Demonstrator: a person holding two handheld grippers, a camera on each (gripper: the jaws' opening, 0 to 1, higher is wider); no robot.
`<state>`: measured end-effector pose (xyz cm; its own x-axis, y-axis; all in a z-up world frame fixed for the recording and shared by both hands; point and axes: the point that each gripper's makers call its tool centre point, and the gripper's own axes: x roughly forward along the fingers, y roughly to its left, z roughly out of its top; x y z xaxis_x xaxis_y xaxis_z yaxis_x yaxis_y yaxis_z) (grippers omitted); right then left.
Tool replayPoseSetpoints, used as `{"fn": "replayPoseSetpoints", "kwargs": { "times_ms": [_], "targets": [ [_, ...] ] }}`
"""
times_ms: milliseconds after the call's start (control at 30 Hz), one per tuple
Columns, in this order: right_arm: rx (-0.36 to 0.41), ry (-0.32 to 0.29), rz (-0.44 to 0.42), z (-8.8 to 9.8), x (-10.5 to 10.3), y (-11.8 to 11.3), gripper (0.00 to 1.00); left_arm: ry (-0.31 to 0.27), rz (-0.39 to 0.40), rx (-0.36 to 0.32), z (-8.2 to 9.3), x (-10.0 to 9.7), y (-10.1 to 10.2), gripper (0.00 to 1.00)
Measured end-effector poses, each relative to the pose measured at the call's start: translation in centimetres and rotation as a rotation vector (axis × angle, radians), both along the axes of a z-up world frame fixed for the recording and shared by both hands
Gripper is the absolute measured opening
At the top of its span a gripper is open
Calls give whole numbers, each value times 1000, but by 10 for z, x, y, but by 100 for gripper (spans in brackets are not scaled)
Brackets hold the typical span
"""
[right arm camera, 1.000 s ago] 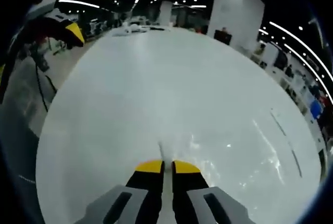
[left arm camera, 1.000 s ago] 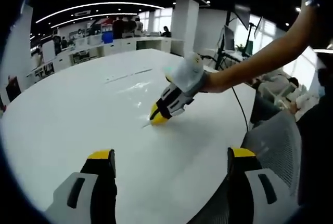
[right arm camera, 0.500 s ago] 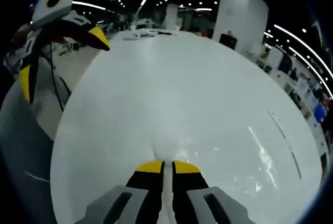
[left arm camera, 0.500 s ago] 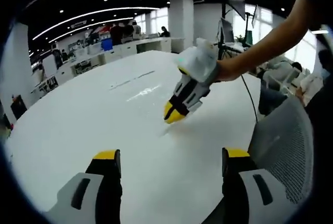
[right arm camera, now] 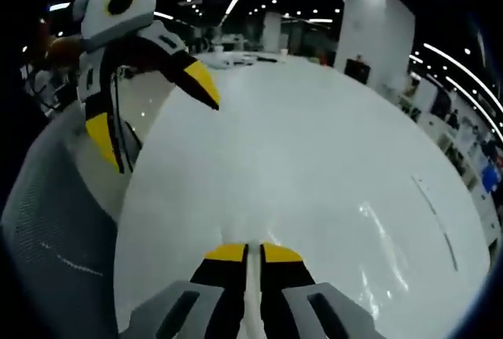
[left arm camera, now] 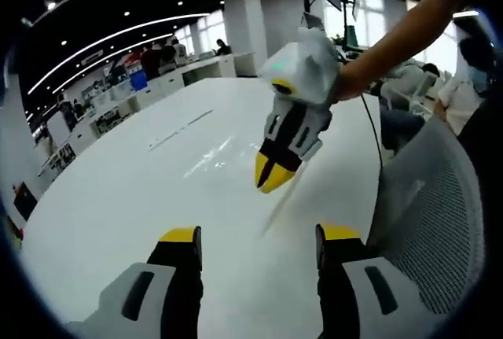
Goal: Open the resealable bag by pulling the two sides of the seal apart until the entire bag opening is separated and visibly accessible.
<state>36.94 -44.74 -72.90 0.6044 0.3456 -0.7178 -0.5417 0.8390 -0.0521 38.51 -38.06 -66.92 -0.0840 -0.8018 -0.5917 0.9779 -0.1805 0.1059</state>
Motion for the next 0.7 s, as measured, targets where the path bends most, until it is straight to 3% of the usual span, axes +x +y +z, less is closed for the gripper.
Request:
{"fn": "replayPoseSetpoints", "kwargs": {
  "times_ms": [333, 467, 700],
  "targets": [
    [0, -8, 47, 15, -23, 23, 1, -111, -97, 17, -1, -6, -9, 46],
    [7, -7, 64, 18, -30, 33, 1, -125, -146, 38, -5, -16, -12, 38],
    [27, -11, 68, 25, -37, 44, 1, -146, -208, 57, -12, -30, -14, 33]
  ]
}}
